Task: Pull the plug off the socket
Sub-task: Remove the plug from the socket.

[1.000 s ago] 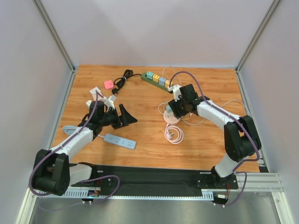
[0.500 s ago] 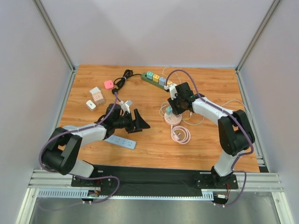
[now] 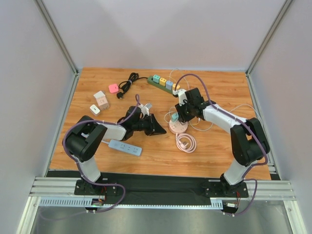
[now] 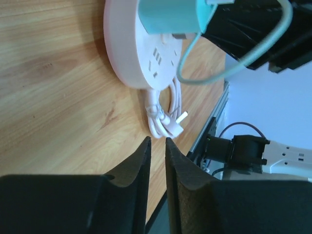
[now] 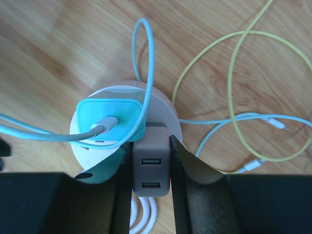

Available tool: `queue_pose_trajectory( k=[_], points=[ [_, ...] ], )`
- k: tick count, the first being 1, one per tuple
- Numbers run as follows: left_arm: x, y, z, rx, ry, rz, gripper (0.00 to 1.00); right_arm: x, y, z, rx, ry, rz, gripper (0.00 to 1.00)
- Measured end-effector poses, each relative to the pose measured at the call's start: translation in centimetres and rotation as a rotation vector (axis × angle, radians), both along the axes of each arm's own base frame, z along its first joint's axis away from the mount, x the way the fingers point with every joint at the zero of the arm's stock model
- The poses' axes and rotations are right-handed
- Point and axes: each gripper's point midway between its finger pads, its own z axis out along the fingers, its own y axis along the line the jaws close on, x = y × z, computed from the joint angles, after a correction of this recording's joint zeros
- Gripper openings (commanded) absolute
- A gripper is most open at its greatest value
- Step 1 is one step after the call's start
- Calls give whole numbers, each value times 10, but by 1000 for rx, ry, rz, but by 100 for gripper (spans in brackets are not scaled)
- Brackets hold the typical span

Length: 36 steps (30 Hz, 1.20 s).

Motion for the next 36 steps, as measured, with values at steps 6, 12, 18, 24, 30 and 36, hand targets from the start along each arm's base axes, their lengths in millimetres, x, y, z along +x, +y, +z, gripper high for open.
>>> queue_pose_trajectory(
  k=[6,12,18,24,30,36],
  points=[
    [3,-5,-18,-2,44,14,54,-9,10,8,111,49,8,0],
    [2,-11,-19,-11,49,6,60,-13,12,10,185,96,-1,0],
    [10,-20,-5,-36,10,-2,59,-20,21,13,238,130,15,0],
    [18,-24,-13,-17,33,11,42,-22,24,13,276,153,12,0],
    [23,-26,-19,-4,68,28,40,-23,20,8,281,162,-10,0],
    [29,-29,-19,-3,70,37,50,-23,21,7,307,170,-30,0]
  ],
)
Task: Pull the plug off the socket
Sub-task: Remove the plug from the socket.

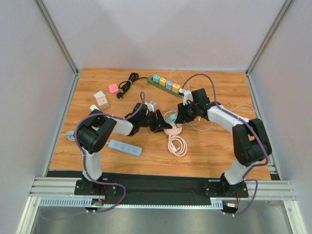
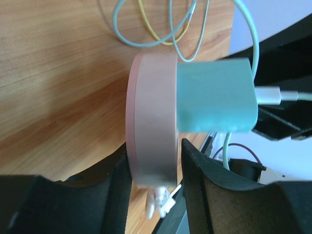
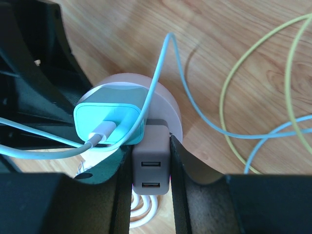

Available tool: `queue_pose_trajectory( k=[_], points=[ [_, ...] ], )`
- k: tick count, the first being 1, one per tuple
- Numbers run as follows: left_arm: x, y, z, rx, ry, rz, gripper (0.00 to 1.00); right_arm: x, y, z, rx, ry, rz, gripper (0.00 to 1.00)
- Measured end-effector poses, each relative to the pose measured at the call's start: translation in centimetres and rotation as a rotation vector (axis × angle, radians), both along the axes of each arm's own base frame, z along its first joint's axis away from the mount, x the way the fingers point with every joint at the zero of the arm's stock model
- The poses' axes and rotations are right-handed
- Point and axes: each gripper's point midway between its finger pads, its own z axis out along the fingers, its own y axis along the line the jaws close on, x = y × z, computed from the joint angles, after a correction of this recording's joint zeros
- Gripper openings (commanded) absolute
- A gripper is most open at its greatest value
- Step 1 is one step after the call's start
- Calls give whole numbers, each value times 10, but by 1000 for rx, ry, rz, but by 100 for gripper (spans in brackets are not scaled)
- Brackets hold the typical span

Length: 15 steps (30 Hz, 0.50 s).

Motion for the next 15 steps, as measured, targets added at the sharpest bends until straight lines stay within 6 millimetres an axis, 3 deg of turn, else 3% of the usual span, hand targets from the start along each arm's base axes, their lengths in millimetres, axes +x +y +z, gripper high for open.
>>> queue_pose_trajectory(
  k=[4,6,9,12,13,15],
  points=[
    [4,-2,3,-4,-10,7,54,-4,8,4,42,19,11,0],
    [5,-3,4,-6,-15,9,51,-4,9,6,59,24,11,0],
    [6,-4,6,-16,-12,14,33,-1,6,8,83,31,0,0],
    [9,-5,6,-26,-7,26,5,-2,5,7,97,40,-5,0],
    [9,-5,5,-31,-6,25,0,-1,4,7,98,40,-7,0],
    [9,-6,5,-34,-4,25,0,-1,4,7,97,41,-9,0]
  ],
)
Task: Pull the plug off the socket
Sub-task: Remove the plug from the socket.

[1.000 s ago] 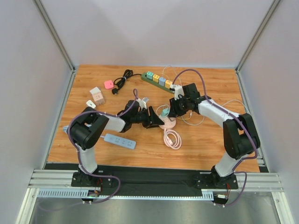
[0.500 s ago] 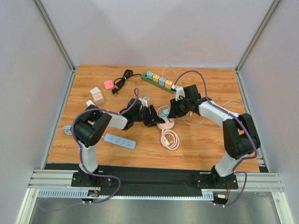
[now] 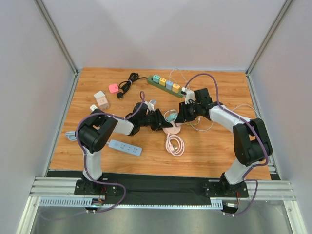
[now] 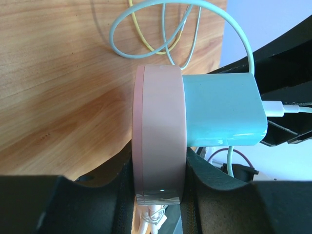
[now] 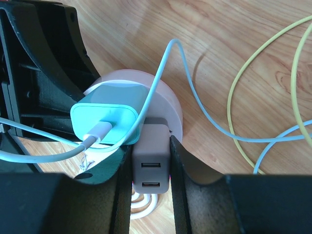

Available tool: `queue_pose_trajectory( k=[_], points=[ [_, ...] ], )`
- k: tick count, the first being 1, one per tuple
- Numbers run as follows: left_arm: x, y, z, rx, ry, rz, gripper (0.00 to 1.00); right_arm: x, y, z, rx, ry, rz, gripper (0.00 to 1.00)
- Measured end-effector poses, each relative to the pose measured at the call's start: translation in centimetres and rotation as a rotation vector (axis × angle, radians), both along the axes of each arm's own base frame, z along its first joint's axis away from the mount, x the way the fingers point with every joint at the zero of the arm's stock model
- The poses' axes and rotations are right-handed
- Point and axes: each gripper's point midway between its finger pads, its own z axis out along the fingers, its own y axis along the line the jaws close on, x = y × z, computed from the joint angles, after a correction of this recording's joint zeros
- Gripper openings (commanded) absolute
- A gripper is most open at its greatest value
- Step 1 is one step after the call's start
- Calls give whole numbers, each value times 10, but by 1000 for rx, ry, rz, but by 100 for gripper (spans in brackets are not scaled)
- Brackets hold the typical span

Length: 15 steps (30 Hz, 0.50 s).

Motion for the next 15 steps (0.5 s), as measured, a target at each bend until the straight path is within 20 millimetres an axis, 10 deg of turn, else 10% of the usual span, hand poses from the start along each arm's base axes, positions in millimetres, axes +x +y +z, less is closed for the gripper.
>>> queue_pose_trajectory(
  k=[15],
  points=[
    [-6,1,-10,52,33,-17,0,-14,3,-5,-161,-91,-39,0]
  ],
)
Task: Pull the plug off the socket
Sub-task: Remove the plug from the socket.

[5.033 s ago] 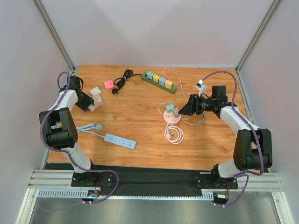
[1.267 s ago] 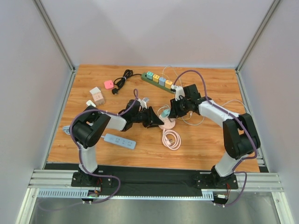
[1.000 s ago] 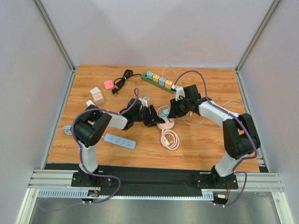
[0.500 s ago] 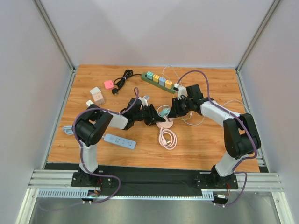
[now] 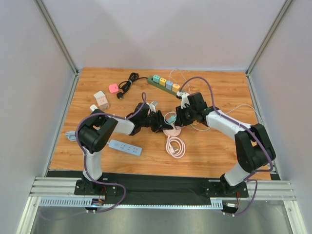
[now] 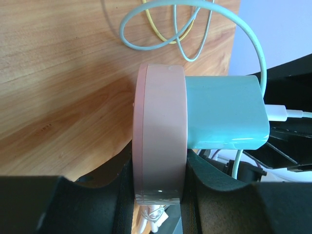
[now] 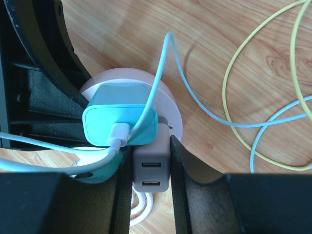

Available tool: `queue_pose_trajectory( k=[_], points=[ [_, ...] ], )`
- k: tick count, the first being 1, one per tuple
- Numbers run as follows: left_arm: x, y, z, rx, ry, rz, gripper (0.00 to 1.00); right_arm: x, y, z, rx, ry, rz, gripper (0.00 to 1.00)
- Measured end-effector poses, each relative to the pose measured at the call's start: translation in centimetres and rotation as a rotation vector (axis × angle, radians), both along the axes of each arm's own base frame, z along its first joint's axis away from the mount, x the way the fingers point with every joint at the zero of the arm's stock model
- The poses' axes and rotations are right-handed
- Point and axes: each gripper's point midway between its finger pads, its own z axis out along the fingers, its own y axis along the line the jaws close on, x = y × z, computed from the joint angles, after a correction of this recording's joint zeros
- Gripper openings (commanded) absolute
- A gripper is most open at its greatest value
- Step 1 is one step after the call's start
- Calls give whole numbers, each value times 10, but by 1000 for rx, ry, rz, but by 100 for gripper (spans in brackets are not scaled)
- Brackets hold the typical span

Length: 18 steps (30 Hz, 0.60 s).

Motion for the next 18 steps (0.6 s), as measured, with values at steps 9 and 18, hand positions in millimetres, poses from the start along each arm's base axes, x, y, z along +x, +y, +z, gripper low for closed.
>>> queue_pose_trajectory(
  k=[9,18],
  points=[
    [-1,1,12,-49,-67,-13,0,3,-12,12,149,51,45,0],
    [-1,4,10,-43,-58,-14,0,-1,-3,12,133,46,51,0]
  ],
)
